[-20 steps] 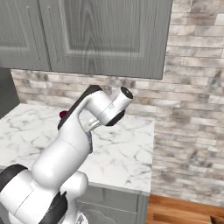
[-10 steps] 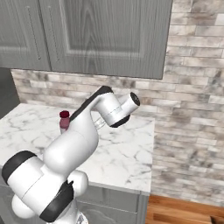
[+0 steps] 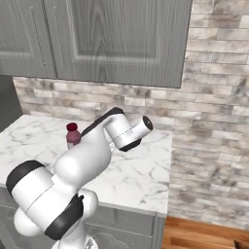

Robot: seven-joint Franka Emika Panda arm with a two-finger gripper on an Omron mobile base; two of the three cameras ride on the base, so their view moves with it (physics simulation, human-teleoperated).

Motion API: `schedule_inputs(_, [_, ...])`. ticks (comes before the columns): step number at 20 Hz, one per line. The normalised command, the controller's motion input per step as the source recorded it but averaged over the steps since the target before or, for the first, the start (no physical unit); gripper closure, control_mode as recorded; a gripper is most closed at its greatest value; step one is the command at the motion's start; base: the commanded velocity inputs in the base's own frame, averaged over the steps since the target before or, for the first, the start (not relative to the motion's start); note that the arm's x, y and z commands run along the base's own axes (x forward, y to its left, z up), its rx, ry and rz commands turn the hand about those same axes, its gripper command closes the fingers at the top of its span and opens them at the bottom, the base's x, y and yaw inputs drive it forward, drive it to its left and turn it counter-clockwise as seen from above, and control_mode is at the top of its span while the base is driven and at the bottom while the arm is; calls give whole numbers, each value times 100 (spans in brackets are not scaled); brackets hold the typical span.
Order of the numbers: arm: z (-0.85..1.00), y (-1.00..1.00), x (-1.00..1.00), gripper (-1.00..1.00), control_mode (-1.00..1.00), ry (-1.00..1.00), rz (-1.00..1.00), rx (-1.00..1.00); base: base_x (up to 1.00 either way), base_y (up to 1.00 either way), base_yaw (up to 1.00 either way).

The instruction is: Place the drinks on the dining counter in a tight cluster.

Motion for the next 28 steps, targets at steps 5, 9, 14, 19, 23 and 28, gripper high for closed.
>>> schedule_inputs(5, [-21, 2, 0, -100, -100, -4, 0, 5, 0, 0, 0])
schedule_inputs(9, [-24, 26, 0, -100, -100, 0, 3, 7, 0, 0, 0])
schedule_inputs(14, [-7, 20, 0, -100, -100, 0, 3, 3, 0, 0, 0])
schedule_inputs(19, [0, 4, 0, -100, -100, 1, 1, 1, 0, 0, 0])
schedule_inputs(23, [0, 18, 1, -100, -100, 4, 0, 0, 0, 0, 0])
schedule_inputs(28, [0, 28, 5, -100, -100, 0, 0, 0, 0, 0, 0])
